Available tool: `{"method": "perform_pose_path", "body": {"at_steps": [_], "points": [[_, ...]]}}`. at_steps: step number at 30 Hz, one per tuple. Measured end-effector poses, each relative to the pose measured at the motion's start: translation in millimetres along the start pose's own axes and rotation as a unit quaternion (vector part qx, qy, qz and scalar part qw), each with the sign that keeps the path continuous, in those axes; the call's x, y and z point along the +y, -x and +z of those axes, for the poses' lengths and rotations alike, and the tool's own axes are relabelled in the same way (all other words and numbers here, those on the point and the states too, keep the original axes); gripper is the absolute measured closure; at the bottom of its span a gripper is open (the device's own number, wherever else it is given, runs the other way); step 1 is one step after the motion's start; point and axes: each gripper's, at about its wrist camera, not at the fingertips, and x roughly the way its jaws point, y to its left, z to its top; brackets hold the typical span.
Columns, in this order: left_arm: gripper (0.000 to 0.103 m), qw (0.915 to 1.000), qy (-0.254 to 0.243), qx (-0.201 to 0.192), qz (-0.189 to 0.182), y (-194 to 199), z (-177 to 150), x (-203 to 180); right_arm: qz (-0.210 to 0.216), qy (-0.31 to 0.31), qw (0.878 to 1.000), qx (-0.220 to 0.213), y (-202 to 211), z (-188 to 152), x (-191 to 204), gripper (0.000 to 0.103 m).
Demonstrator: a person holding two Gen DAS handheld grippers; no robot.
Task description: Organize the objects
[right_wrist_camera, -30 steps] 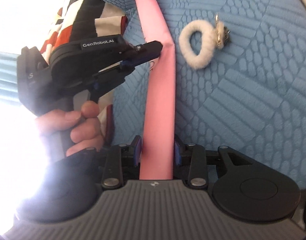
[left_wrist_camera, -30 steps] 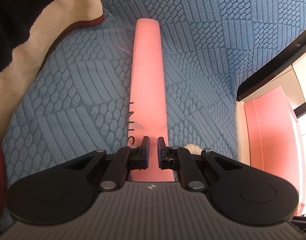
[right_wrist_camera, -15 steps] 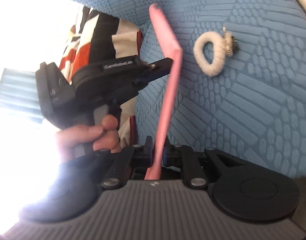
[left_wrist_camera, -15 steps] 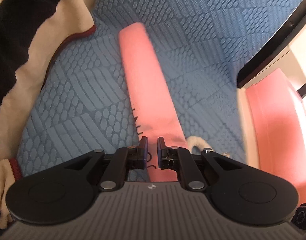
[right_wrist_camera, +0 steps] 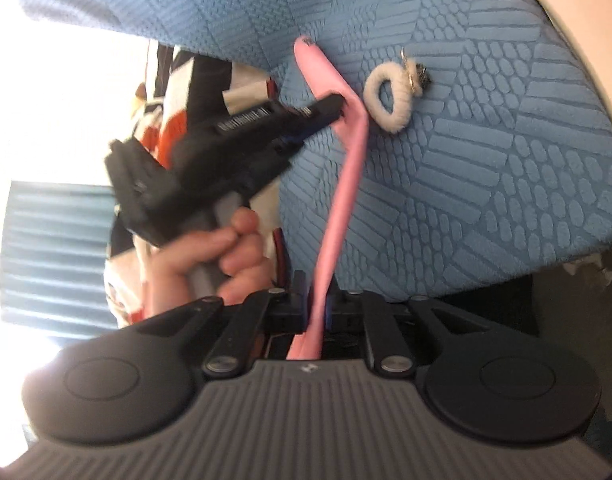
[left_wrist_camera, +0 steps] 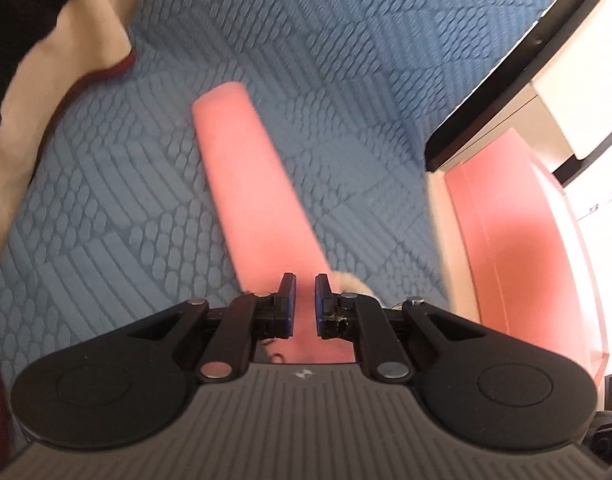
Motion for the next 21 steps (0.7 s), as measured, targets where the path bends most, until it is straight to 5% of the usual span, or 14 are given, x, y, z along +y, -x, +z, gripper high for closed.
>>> {"method": "perform_pose_path", "body": {"at_steps": [21], "points": [[0.091, 0.999, 0.035, 0.003, -0.027, -8, -4, 14, 0.07, -0.142, 0.985, -0.061, 8, 64, 12, 0.083]]}}
